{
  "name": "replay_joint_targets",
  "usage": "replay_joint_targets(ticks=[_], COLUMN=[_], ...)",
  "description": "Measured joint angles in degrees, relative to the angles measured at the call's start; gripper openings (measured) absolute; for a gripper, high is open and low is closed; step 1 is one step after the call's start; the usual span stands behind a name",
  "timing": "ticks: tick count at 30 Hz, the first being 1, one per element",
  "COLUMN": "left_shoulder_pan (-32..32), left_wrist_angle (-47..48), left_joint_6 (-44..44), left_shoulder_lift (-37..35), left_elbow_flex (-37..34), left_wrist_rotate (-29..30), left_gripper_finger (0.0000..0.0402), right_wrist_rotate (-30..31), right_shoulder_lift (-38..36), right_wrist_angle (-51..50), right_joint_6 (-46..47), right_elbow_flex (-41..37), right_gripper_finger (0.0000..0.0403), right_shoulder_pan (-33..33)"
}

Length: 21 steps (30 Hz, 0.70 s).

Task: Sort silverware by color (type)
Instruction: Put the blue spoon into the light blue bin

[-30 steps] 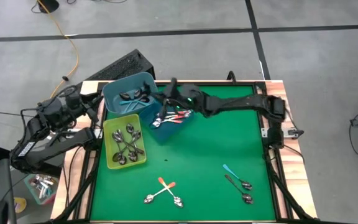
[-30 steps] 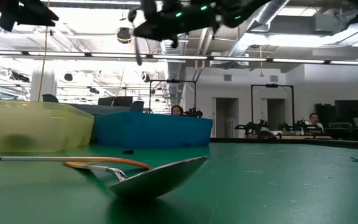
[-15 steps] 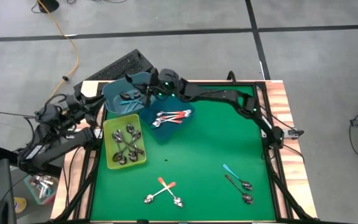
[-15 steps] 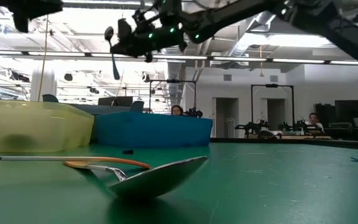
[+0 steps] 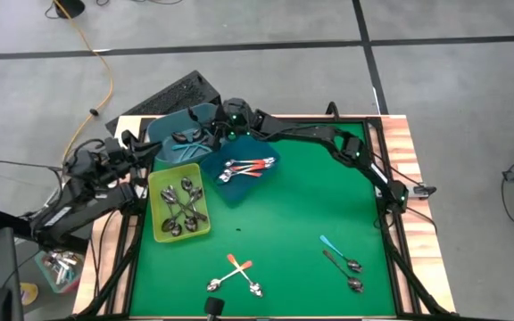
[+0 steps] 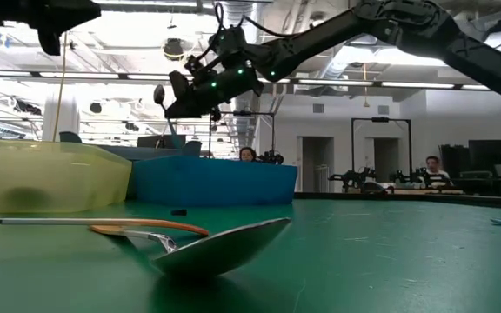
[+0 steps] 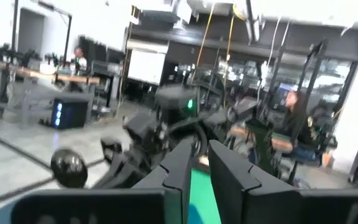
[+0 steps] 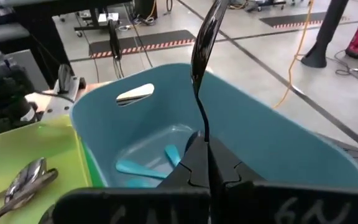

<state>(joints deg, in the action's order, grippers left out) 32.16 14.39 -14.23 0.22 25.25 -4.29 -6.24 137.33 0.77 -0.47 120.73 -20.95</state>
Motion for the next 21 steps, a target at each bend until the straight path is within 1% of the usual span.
replay_joint_targets(ticks=[4,6,8,11,14,17,21], left_shoulder_pan=[0.0,0.0,0.0,-0.02,-0.02,-0.02,-0.02], left_wrist_angle=[-2.72,-3.03,-2.95,-3.08,-3.64,-3.6,-3.56], left_joint_6=[-0.09,0.0,0.02,-0.03,-0.01,0.03,1.24], left_shoulder_lift=[0.0,-0.02,-0.02,-0.02,-0.02,-0.02,-0.02], left_elbow_flex=[-1.25,-1.39,-1.77,-2.3,-2.63,-2.77,-2.77], left_wrist_rotate=[0.03,0.04,-0.01,-0.49,-0.44,0.1,0.52], left_gripper_finger=[0.0032,0.003,0.003,0.003,0.003,0.003,0.003], right_wrist_rotate=[0.02,0.04,0.04,0.09,0.22,1.76,1.85], right_shoulder_lift=[0.23,2.02,3.23,5.63,5.52,5.36,5.47], right_wrist_angle=[-0.46,1.17,-0.6,1.45,2.42,2.41,1.91], right_joint_6=[-0.04,-0.45,0.6,1.54,2.35,2.14,2.69], right_elbow_flex=[0.06,0.29,-0.15,-0.11,0.04,0.09,0.07], right_gripper_finger=[0.0001,0.0001,0.0001,0.0001,0.0001,0.0004,0.0005], right_shoulder_pan=[-0.13,-0.12,-0.19,-0.02,-0.09,-0.1,-0.61])
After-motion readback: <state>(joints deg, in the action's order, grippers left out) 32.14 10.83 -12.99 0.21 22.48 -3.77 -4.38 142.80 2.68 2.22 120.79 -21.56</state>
